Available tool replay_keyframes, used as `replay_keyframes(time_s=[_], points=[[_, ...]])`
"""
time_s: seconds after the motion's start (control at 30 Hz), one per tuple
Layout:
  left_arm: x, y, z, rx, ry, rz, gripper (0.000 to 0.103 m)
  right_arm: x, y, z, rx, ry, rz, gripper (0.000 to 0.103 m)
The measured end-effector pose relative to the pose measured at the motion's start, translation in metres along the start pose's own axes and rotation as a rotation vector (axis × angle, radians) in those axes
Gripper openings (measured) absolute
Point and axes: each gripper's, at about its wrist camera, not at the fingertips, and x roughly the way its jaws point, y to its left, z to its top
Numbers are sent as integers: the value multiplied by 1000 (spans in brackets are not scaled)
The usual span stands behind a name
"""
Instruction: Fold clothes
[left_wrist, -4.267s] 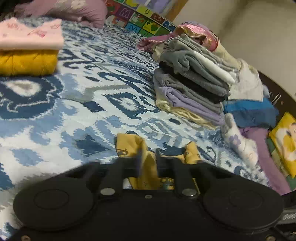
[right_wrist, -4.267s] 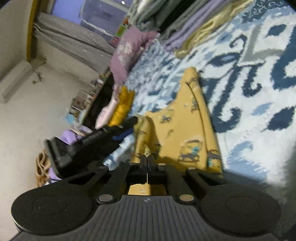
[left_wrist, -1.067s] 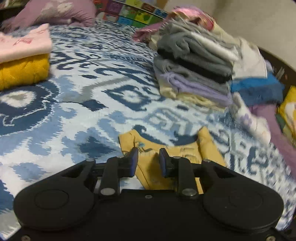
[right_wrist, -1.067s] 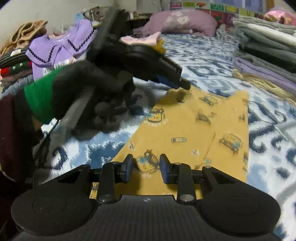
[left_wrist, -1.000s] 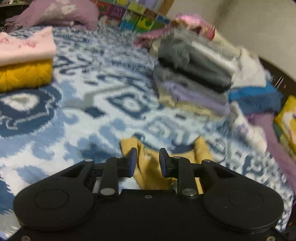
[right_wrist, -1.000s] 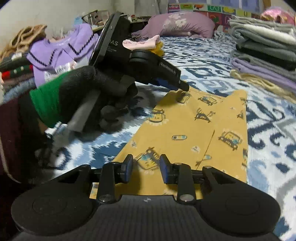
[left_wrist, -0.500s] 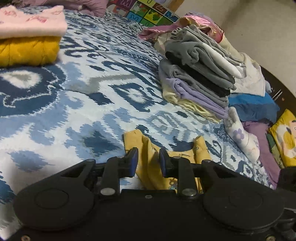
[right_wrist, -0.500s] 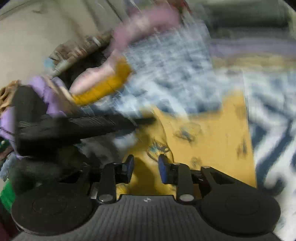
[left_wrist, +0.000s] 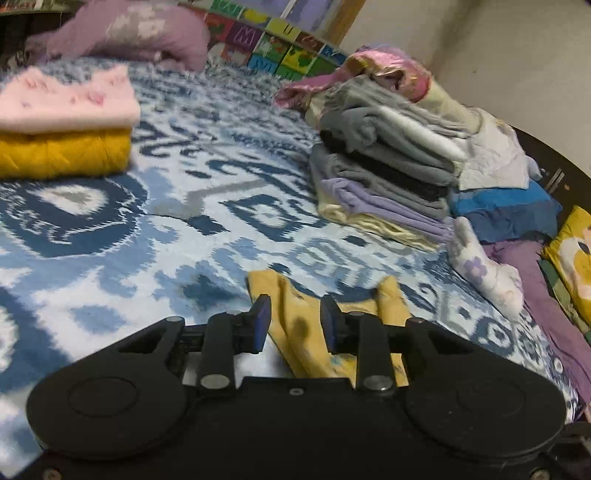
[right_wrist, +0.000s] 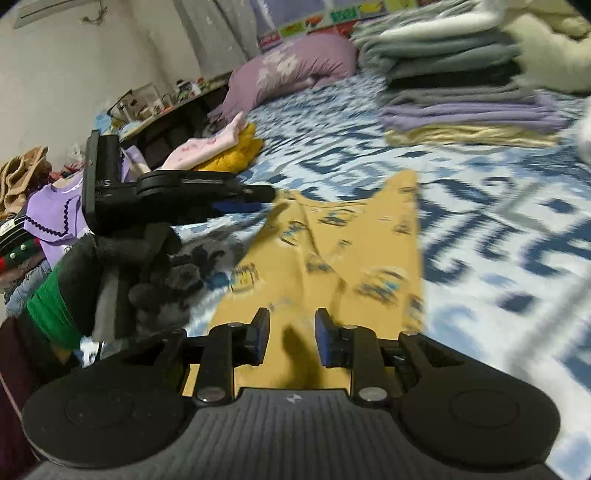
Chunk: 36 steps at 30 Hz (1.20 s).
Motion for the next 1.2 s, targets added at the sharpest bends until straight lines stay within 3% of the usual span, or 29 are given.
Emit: replay_keyframes(time_s=[0.23, 0.33, 0.37, 0.4, 0.43, 0.47, 0.57, 0.7, 0.9, 1.07, 1.1, 1.13, 1.17, 1.2], points=[[-46, -41, -45, 59, 49, 27, 26, -52, -38, -43, 195, -16, -32, 30], [-68, -58, -70, 88, 82, 78, 26, -65, -52, -63, 313, -12, -15, 37], [-75, -61, -78, 83, 96, 90, 31, -68, -57, -68, 348, -13, -8, 42], [-81, -62, -86, 58, 109, 83, 35, -71, -61, -74, 384, -14, -2, 46], [-86, -61, -94, 27, 123, 73, 48, -71, -66, -78, 426, -13, 17, 47], [-90, -59, -101, -4, 136, 72, 50, -71, -71, -82, 470, -11, 41, 47], [-102, -55, -122, -94, 168, 63, 50, -72, -81, -93, 572, -9, 101, 47], [-116, -56, -142, -203, 172, 24, 50, -72, -82, -104, 613, 8, 163, 47], [-124, -52, -164, -377, 140, -56, 46, -72, -73, -116, 629, 12, 221, 46], [-124, -49, -174, -480, 118, -78, 34, -65, -64, -117, 647, -8, 223, 43], [-124, -53, -175, -466, 113, -70, 32, -63, -63, -118, 646, -15, 221, 37], [-122, -57, -176, -449, 109, -55, 19, -61, -61, -119, 641, -17, 212, 32], [-121, -61, -178, -434, 107, -33, 12, -58, -60, -120, 634, -17, 202, 16], [-123, -62, -179, -434, 96, -28, 11, -56, -59, -122, 628, -21, 196, 15]])
